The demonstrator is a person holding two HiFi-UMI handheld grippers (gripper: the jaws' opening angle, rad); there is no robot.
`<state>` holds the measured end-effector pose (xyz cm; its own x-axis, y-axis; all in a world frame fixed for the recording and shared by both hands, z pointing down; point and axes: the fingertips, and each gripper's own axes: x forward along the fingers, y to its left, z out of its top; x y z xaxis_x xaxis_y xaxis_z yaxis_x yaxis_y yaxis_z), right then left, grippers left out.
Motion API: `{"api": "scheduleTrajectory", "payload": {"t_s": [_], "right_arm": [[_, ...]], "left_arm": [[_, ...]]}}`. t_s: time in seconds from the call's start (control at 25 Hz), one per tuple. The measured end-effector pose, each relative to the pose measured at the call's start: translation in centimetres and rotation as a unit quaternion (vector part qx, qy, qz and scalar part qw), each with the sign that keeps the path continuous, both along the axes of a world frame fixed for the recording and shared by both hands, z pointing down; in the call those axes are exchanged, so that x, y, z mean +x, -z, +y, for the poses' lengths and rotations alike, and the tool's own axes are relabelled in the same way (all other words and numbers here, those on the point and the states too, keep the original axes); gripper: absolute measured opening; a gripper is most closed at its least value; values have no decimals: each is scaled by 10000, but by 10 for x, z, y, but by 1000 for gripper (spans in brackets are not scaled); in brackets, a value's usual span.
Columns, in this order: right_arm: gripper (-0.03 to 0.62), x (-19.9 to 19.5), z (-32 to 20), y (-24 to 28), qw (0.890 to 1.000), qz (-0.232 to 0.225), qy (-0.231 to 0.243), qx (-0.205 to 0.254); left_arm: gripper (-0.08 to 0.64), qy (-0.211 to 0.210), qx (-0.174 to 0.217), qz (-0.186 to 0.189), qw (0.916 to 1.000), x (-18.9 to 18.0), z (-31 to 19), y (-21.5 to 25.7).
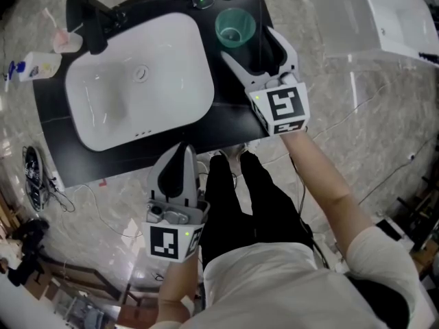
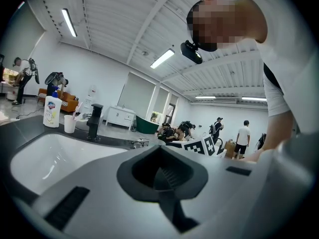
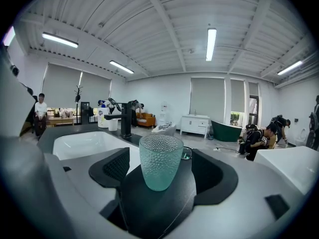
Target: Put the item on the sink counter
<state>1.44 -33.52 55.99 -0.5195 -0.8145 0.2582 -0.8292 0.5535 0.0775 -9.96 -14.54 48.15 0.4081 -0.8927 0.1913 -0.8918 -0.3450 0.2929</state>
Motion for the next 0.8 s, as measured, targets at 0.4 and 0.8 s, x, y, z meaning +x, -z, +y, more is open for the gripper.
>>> {"api": "scheduleTrajectory", "payload": {"t_s": [0.4, 0.8], "right_arm": [[403, 4, 14, 19, 10000, -29, -11, 15], [403, 4, 33, 41, 9999, -101, 59, -38]], "left_arm": [[2, 16, 231, -14, 9997, 3, -4, 21], [2, 114, 519, 35, 9986, 4, -4, 51]]}}
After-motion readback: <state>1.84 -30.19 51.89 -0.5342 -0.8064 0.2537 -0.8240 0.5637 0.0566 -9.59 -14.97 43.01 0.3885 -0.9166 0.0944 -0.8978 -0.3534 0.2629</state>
